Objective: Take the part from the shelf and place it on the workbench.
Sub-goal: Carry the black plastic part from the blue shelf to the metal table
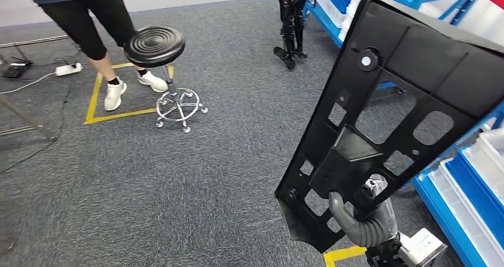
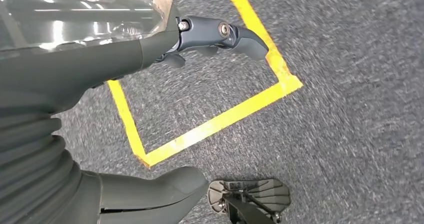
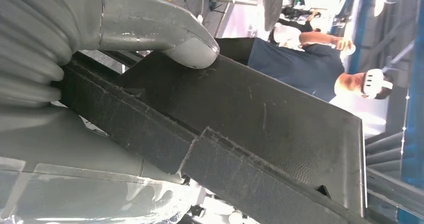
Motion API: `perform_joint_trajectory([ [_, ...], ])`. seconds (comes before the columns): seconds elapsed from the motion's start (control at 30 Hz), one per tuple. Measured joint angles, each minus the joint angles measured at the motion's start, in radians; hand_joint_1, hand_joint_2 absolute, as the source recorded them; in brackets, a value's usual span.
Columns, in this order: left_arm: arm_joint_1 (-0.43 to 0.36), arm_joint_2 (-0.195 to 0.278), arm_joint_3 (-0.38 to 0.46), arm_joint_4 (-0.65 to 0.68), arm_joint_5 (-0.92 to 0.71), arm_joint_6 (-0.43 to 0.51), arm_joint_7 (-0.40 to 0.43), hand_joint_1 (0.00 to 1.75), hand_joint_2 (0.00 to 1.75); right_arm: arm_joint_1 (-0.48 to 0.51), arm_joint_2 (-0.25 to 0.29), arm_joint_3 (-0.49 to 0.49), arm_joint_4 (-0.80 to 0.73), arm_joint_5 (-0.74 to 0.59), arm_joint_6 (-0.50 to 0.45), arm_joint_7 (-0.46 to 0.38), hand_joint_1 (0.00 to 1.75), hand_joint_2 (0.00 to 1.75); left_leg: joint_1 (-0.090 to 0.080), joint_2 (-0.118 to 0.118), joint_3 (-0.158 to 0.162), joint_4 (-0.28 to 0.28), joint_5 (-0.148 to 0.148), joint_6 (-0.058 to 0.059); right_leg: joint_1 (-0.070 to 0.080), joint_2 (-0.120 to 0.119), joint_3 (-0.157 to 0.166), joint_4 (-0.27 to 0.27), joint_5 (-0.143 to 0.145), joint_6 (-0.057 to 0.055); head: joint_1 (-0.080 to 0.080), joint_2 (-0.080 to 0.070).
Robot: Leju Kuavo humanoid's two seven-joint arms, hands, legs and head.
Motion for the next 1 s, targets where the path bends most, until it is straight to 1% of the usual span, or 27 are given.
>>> perform_joint_trajectory([
  [0.03,0.001,0.001,0.000,0.000,0.000,0.000,0.000,0.00,1.75,0.002,0.001,-0.005,0.000,0.000,-0.001,0.000,1.75,1.75,0.000,-0.010,-0.004,0.001,0.002,-0.006,0.001,0.006,0.006,-0.014,0.005,-0.007,0.000,0.000],
  [0.1,0.006,0.001,0.000,0.001,0.000,-0.001,0.000,0.00,1.75,0.003,0.003,-0.011,0.000,-0.001,-0.002,-0.001,1.75,1.75,0.003,-0.025,-0.012,0.000,0.006,-0.019,0.002,-0.016,0.008,-0.016,0.011,-0.023,-0.001,0.000],
  [0.13,0.008,0.001,0.000,0.002,0.000,-0.001,0.000,0.00,1.75,0.003,0.005,-0.013,0.000,-0.001,-0.003,-0.001,1.75,1.75,0.003,-0.012,-0.017,0.007,0.001,-0.024,0.000,-0.027,0.009,-0.017,0.014,-0.030,-0.002,0.000],
  [0.17,0.009,0.001,-0.001,0.002,-0.001,-0.001,0.000,0.00,1.75,0.004,0.006,-0.015,-0.001,-0.002,-0.003,-0.001,1.75,1.75,0.002,0.014,-0.028,0.030,-0.014,-0.029,-0.002,-0.039,0.009,-0.019,0.016,-0.038,-0.005,0.000],
  [0.2,0.007,0.001,-0.001,0.002,-0.001,-0.001,0.000,0.00,1.75,0.005,0.008,-0.015,-0.001,-0.002,-0.003,-0.002,1.75,1.75,0.002,0.049,-0.048,0.073,-0.041,-0.033,-0.002,-0.053,0.010,-0.020,0.016,-0.045,-0.007,0.000],
  [0.23,0.006,0.000,-0.001,0.002,-0.001,-0.001,0.000,0.00,1.75,0.006,0.008,-0.016,-0.002,-0.002,-0.004,-0.002,1.75,1.75,0.002,0.084,-0.077,0.136,-0.075,-0.038,0.002,-0.066,0.009,-0.020,0.015,-0.049,-0.009,0.000],
  [0.27,0.005,0.000,-0.001,0.002,-0.001,-0.001,0.000,0.00,1.75,0.008,0.009,-0.017,-0.002,-0.002,-0.004,-0.002,1.75,1.75,0.005,0.103,-0.111,0.207,-0.107,-0.042,0.006,-0.082,0.009,-0.020,0.014,-0.053,-0.011,0.000],
  [0.3,0.004,-0.001,-0.001,0.002,-0.001,-0.002,0.000,0.00,1.75,0.009,0.010,-0.017,-0.002,-0.002,-0.004,-0.002,1.75,1.75,0.007,0.111,-0.137,0.262,-0.127,-0.044,0.009,-0.097,0.008,-0.020,0.013,-0.054,-0.010,0.000],
  [0.33,0.005,-0.002,-0.002,0.002,-0.001,-0.002,0.000,0.00,1.75,0.010,0.010,-0.018,-0.002,-0.002,-0.005,-0.002,1.75,1.75,0.010,0.114,-0.147,0.287,-0.129,-0.045,0.012,-0.111,0.007,-0.020,0.013,-0.055,-0.011,0.000],
  [0.37,0.006,-0.002,-0.002,0.002,-0.001,-0.002,0.001,0.00,1.75,0.010,0.012,-0.019,-0.002,-0.002,-0.005,-0.002,1.75,1.75,0.011,0.117,-0.137,0.270,-0.113,-0.045,0.013,-0.125,0.008,-0.020,0.012,-0.056,-0.011,0.000],
  [0.4,0.006,-0.002,-0.002,0.002,-0.001,-0.002,0.001,0.00,1.75,0.010,0.013,-0.021,-0.002,-0.002,-0.005,-0.002,1.75,1.75,0.010,0.125,-0.105,0.214,-0.084,-0.042,0.014,-0.138,0.009,-0.020,0.011,-0.057,-0.011,0.000],
  [0.47,0.005,0.000,-0.002,0.002,-0.001,-0.005,0.002,0.00,1.75,0.011,0.017,-0.029,-0.005,-0.004,-0.003,-0.002,1.75,1.75,0.003,0.167,-0.026,0.074,-0.034,-0.032,0.019,-0.160,0.012,-0.020,0.008,-0.056,-0.010,0.000],
  [0.5,0.004,0.001,-0.002,0.002,0.000,-0.007,0.002,0.00,1.75,0.012,0.019,-0.034,-0.007,-0.007,0.000,-0.003,1.75,1.75,-0.002,0.184,-0.001,0.028,-0.024,-0.026,0.022,-0.169,0.014,-0.020,0.006,-0.054,-0.010,0.000],
  [0.53,0.004,0.002,-0.002,0.002,0.000,-0.008,0.002,0.00,1.75,0.012,0.021,-0.039,-0.008,-0.010,0.005,-0.003,1.75,1.75,-0.008,0.193,0.009,0.007,-0.023,-0.020,0.025,-0.179,0.015,-0.020,0.004,-0.051,-0.010,0.000],
  [0.6,0.006,0.004,-0.002,0.002,0.002,-0.009,0.002,0.00,1.75,0.013,0.022,-0.045,-0.009,-0.016,0.018,-0.004,1.75,1.75,-0.014,0.174,0.008,-0.001,-0.023,-0.009,0.026,-0.199,0.020,-0.023,0.001,-0.043,-0.010,0.000],
  [0.63,0.007,0.005,-0.002,0.002,0.003,-0.009,0.002,0.00,1.75,0.013,0.022,-0.047,-0.009,-0.017,0.023,-0.004,1.75,1.75,-0.013,0.162,0.012,-0.009,-0.018,-0.003,0.025,-0.192,0.020,-0.019,-0.003,-0.039,-0.010,0.000],
  [0.67,0.007,0.006,-0.002,0.002,0.004,-0.009,0.002,0.00,1.75,0.014,0.022,-0.049,-0.010,-0.018,0.026,-0.005,1.75,1.75,-0.009,0.151,0.017,-0.017,-0.012,0.003,0.023,-0.169,0.015,-0.003,-0.013,-0.036,-0.009,0.000],
  [0.7,0.007,0.006,-0.002,0.002,0.004,-0.009,0.002,0.00,1.75,0.016,0.022,-0.051,-0.010,-0.019,0.028,-0.006,1.75,1.75,-0.005,0.139,0.021,-0.024,-0.005,0.008,0.022,-0.138,-0.002,0.034,-0.031,-0.036,-0.007,0.000],
  [0.73,0.006,0.006,-0.002,0.002,0.005,-0.009,0.003,0.00,1.75,0.018,0.022,-0.054,-0.010,-0.020,0.030,-0.007,1.75,1.75,-0.001,0.126,0.022,-0.028,-0.001,0.011,0.019,-0.102,-0.030,0.092,-0.056,-0.037,-0.004,0.000],
  [0.77,0.005,0.006,-0.002,0.002,0.005,-0.009,0.003,0.00,1.75,0.021,0.022,-0.057,-0.010,-0.021,0.030,-0.008,1.75,1.75,0.001,0.112,0.021,-0.029,0.000,0.013,0.016,-0.081,-0.063,0.160,-0.083,-0.038,-0.002,0.000],
  [0.8,0.005,0.006,-0.002,0.002,0.005,-0.010,0.004,0.00,1.75,0.024,0.022,-0.058,-0.009,-0.022,0.032,-0.008,1.75,1.75,0.002,0.097,0.020,-0.029,0.001,0.014,0.014,-0.073,-0.094,0.221,-0.103,-0.036,-0.001,0.000],
  [0.83,0.006,0.005,-0.002,0.002,0.004,-0.011,0.005,0.00,1.75,0.026,0.022,-0.059,-0.008,-0.022,0.035,-0.008,1.75,1.75,0.003,0.081,0.020,-0.028,0.001,0.013,0.010,-0.071,-0.112,0.253,-0.109,-0.029,-0.001,0.000],
  [0.87,0.006,0.004,-0.002,0.002,0.004,-0.012,0.006,0.00,1.75,0.027,0.022,-0.059,-0.008,-0.023,0.038,-0.008,1.75,1.75,0.004,0.065,0.019,-0.027,0.001,0.011,0.006,-0.070,-0.111,0.247,-0.099,-0.018,-0.001,0.000],
  [0.9,0.007,0.003,-0.002,0.002,0.003,-0.013,0.007,0.00,1.75,0.028,0.022,-0.059,-0.008,-0.024,0.041,-0.008,1.75,1.75,0.008,0.048,0.020,-0.024,0.001,0.007,0.000,-0.065,-0.091,0.201,-0.073,-0.004,-0.001,0.000],
  [0.93,0.007,0.002,-0.002,0.002,0.002,-0.013,0.007,0.00,1.75,0.028,0.022,-0.059,-0.008,-0.025,0.043,-0.008,1.75,1.75,0.011,0.033,0.019,-0.019,-0.001,0.002,-0.007,-0.053,-0.059,0.132,-0.041,0.011,-0.001,0.000],
  [0.97,0.007,0.002,-0.002,0.002,0.002,-0.014,0.007,0.00,1.75,0.028,0.022,-0.058,-0.007,-0.025,0.044,-0.008,1.75,1.75,0.013,0.018,0.016,-0.011,-0.004,-0.006,-0.012,-0.035,-0.030,0.067,-0.018,0.021,0.000,0.000],
  [1.0,0.006,0.002,-0.002,0.002,0.002,-0.015,0.007,0.00,1.75,0.029,0.022,-0.058,-0.007,-0.027,0.044,-0.009,1.75,1.75,0.014,0.005,0.012,-0.004,-0.007,-0.013,-0.016,-0.022,-0.009,0.021,-0.003,0.021,0.000,0.000],
])
